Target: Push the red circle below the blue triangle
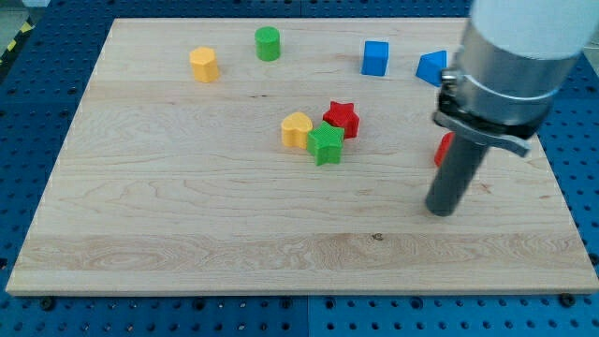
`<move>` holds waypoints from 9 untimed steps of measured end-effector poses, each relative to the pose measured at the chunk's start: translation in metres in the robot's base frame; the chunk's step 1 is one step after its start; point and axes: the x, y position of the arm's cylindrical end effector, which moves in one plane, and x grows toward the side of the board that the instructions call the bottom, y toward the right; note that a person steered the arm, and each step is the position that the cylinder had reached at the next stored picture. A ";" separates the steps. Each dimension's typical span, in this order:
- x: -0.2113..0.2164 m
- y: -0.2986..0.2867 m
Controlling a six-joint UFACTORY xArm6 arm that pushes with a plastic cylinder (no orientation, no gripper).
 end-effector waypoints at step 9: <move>-0.059 0.059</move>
